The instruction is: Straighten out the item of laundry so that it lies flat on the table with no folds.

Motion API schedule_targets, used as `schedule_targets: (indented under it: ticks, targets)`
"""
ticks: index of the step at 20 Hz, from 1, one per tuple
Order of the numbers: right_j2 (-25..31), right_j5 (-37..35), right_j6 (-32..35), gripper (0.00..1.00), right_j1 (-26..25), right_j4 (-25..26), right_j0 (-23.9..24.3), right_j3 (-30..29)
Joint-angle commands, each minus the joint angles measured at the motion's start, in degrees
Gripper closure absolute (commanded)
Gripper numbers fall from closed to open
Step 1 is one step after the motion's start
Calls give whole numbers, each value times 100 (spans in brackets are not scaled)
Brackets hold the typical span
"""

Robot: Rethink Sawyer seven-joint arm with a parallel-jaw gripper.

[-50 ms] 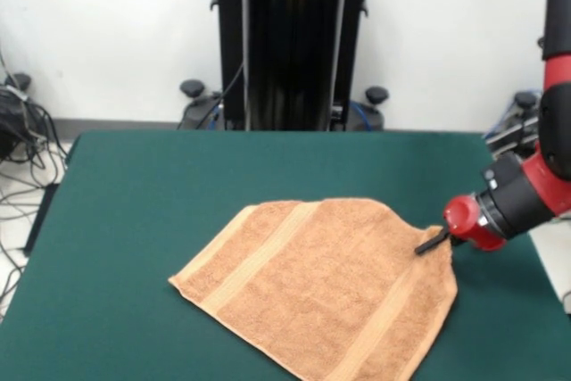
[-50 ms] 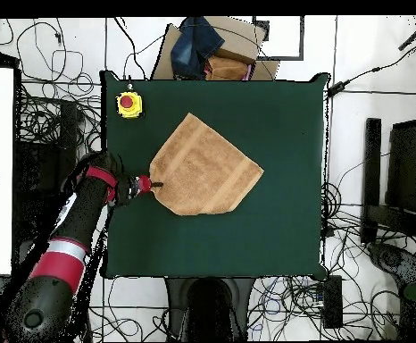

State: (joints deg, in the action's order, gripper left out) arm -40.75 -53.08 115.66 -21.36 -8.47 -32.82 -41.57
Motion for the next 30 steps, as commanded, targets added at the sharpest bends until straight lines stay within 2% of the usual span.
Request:
schedule_targets:
  ticks: [1, 3, 8, 11, 15, 18, 23, 27, 30]
  targets:
    - [947, 122, 1409, 100, 399, -451, -7, -639]
    - [985, 27, 1444, 100, 557, -528, 21, -643]
    - [944, -37, 1155, 100, 1239, -460, 224, -1124]
    - [912, -80, 1002, 100, 1344, -414, 404, -1086]
    - [802, -174, 1250, 100, 840, -471, 574, -349]
    - [722, -82, 1404, 100, 583, -465, 651, -36]
    - [725, 2, 1535, 100, 623, -470, 602, -39]
    - [660, 225, 1634, 100, 387, -437, 672, 145]
    - [697, 339, 1643, 100, 408, -412, 640, 25]
